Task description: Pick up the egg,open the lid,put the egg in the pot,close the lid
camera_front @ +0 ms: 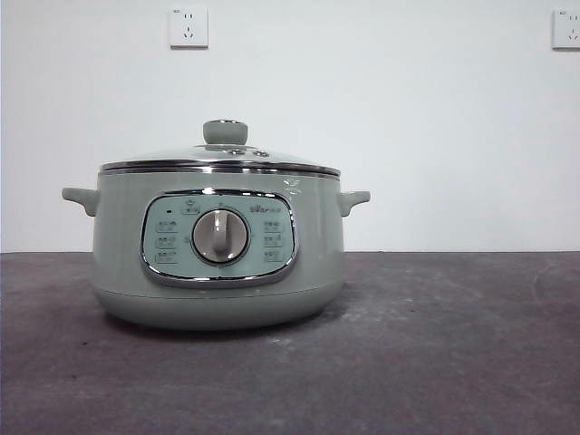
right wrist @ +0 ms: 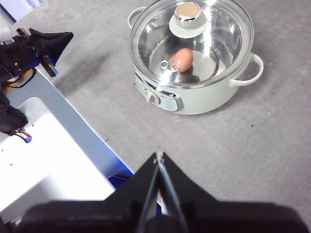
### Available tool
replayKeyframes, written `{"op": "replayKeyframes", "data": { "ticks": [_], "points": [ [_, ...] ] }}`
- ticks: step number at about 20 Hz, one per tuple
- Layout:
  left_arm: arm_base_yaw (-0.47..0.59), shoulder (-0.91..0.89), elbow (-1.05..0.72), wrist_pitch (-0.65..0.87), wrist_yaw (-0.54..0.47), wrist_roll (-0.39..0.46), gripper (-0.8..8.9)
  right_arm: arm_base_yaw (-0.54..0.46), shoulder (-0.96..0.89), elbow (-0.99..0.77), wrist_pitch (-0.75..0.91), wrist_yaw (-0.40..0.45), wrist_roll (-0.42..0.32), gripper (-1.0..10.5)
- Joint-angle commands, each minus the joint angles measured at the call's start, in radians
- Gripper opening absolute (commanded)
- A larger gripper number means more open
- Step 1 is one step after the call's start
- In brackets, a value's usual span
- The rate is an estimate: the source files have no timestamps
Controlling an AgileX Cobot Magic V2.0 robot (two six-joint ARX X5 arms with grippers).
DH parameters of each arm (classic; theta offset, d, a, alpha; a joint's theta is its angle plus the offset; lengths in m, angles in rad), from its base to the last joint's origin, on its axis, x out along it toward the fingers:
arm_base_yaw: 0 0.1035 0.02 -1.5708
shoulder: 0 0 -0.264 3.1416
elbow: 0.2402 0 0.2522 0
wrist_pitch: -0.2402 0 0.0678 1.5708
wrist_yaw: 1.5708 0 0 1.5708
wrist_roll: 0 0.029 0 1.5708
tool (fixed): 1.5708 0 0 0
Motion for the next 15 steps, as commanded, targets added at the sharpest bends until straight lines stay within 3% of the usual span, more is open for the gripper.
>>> {"op": "replayKeyframes", "data": {
  "ticks": [1,10,11,15],
  "points": [
    [0.003,-0.002,-0.015,0.002,-0.003,-0.011,-0.03,0.002,-0.002,-0.001,-0.016,0.0,-0.003,0.0],
    [0.003,-0.002,-0.015,0.002,-0.003,-0.011,-0.03,0.002,-0.002,-0.001,-0.016,0.0,-0.004,0.0],
    [0.003,-0.002,-0.015,0.002,-0.003,-0.011,-0.03,-0.005,-0.003,-0.001,-0.009,0.004,-0.038,0.0],
    [0.003,-0.002,-0.015,0.002,-0.003,-0.011,-0.03,-0.146,-0.081,-0.027,0.167,-0.031,-0.043,0.0]
  ]
}}
